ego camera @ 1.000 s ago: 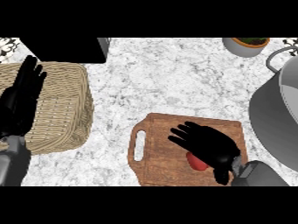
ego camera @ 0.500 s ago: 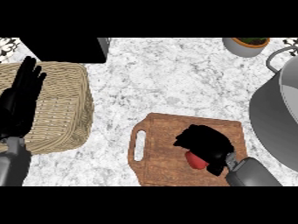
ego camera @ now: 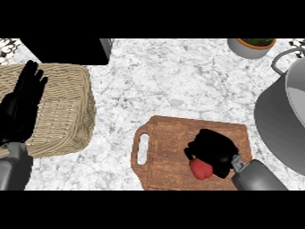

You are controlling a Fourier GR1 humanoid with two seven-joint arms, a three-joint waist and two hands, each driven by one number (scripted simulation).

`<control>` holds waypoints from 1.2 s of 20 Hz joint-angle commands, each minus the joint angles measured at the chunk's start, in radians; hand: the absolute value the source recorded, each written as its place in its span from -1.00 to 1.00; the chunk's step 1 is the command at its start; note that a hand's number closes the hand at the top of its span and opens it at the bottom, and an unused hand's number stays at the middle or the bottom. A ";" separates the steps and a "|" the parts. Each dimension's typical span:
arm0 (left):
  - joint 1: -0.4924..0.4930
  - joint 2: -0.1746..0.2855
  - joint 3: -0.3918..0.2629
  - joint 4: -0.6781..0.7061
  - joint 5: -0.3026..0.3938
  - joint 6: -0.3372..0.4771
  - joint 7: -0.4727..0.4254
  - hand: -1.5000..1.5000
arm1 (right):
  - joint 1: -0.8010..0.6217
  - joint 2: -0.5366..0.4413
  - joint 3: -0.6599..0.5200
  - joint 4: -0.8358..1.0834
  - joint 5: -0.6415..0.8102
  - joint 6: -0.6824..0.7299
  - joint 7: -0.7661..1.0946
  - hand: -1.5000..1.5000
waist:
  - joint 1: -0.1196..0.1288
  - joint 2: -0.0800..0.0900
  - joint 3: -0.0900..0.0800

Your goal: Pick the bell pepper from the cutting board and place it in the pot

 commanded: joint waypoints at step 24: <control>0.074 0.008 0.051 -0.086 0.010 -0.003 0.042 0.00 | 0.976 0.121 -0.281 -1.113 -0.377 -0.294 0.243 1.00 | -0.052 -0.008 0.003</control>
